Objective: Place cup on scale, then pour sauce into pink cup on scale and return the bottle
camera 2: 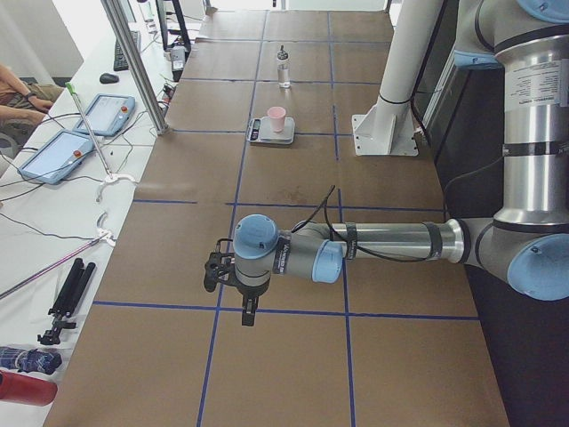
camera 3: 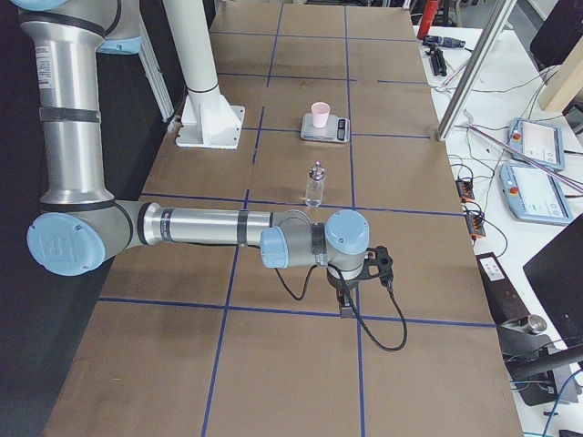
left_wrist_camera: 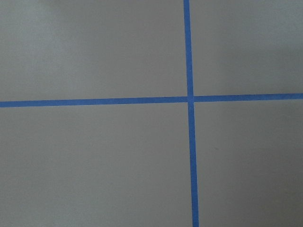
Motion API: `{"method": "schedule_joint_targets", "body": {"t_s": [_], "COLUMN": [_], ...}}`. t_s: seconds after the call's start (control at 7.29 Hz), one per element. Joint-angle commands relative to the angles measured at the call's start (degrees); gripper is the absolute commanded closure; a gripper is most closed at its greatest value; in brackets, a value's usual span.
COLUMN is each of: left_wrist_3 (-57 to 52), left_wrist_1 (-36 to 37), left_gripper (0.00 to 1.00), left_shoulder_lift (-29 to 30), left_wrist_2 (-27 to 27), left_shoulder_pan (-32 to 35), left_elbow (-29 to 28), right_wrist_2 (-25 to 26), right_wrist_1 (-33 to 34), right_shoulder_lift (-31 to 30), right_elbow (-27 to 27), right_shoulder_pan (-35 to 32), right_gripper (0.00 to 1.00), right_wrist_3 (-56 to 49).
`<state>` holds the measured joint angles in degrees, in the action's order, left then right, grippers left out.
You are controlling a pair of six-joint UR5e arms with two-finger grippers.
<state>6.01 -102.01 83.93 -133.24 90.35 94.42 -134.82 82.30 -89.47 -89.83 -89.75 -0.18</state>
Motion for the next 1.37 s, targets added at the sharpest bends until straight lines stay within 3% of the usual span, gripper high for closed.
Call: {"method": "schedule_joint_targets", "body": {"t_s": [0.0,1.23], "left_wrist_3": [0.93,1.29], "left_wrist_1": [-0.03,-0.03], "left_gripper": [0.00,0.00], "left_shoulder_lift": [0.09,-0.52], "left_wrist_2": [0.00,-1.58], "left_shoulder_pan": [0.00,0.00], "left_elbow": [0.06,1.91], "right_wrist_2": [-0.01,-0.09], "right_wrist_1": [0.05,0.14], "right_shoulder_lift": [0.00,-0.18], "right_elbow": [0.01,0.01], "right_shoulder_pan": [-0.07,-0.07], "right_gripper": [0.00,0.00], "right_wrist_3": [0.00,0.00]}}
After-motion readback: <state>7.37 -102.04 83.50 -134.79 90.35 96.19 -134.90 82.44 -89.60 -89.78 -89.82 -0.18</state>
